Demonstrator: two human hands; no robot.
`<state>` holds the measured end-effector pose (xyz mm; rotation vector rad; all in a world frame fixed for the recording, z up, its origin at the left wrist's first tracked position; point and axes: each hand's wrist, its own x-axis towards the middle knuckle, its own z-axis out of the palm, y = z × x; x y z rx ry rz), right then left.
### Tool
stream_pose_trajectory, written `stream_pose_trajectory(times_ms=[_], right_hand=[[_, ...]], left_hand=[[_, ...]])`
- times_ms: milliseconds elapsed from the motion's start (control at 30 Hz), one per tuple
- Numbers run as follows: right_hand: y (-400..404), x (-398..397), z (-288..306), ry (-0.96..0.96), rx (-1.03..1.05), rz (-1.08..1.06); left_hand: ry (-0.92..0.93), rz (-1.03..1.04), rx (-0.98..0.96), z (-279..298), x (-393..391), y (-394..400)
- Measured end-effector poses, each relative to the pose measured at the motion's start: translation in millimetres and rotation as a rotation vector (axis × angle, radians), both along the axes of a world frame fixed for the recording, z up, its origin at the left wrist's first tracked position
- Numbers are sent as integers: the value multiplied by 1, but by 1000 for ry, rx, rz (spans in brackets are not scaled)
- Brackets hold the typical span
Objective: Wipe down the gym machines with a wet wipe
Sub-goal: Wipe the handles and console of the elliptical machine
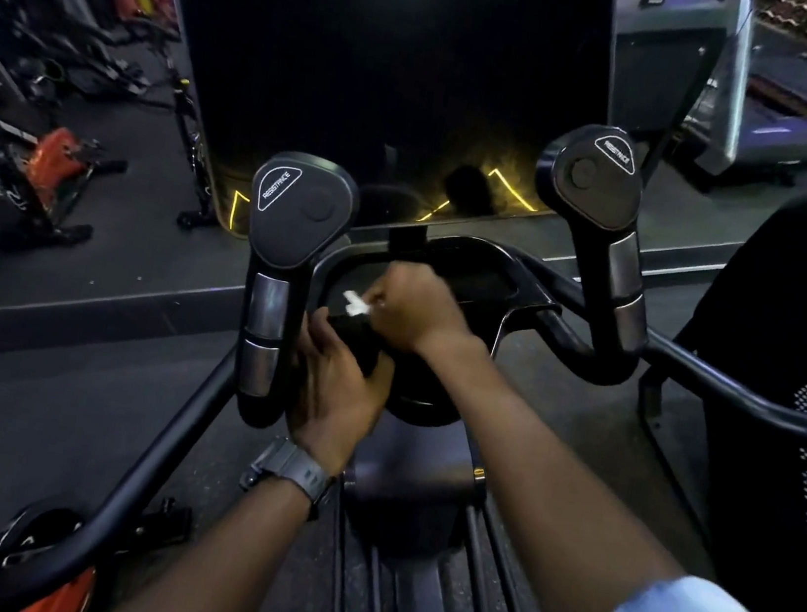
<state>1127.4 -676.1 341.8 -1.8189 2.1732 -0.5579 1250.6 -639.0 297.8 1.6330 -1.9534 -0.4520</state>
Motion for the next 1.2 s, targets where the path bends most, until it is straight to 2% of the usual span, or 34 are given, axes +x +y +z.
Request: stream_pose_trajectory(times_ms=[133, 233, 300, 400, 467, 600, 700, 767, 833, 900, 1000, 1100, 1133, 1200], right_hand=[[-23, 31, 2, -68, 9, 154], [-33, 26, 7, -46, 1, 201], [-35, 15, 9, -60, -35, 115], [-40, 0, 4, 41, -111, -82], [-41, 9, 0, 84, -118, -102], [-35, 33, -3, 51, -86, 75], [-19, 7, -3, 16, -30, 145], [-6, -24, -1, 23, -21, 34], [-2, -57, -3, 73, -66, -179], [-8, -62, -5, 112, -97, -297], [-20, -16, -11, 52, -98, -97], [-3, 13, -7, 73, -141, 98], [2, 4, -7, 88, -168, 89], [7, -30, -7, 194, -143, -86]], left_hand=[[-6, -25, 71, 5, 0, -4], [-24, -7, -12, 7, 1, -2], [-62, 6, 5, 5, 0, 0], [-112, 12, 95, 2, 0, 0], [-136, 11, 97, 3, 1, -1], [-128, 3, 123, 6, -2, -2], [-116, 6, 162, 10, -5, -2], [-120, 0, 188, 11, -5, -2], [-116, -9, 188, 10, -4, -2], [-120, -15, 179, 8, -4, -1], [-137, -24, 170, 8, -1, -1], [-142, -33, 182, 9, 0, -1], [-134, -37, 190, 10, 0, 0], [-118, -43, 198, 10, 0, 1]])
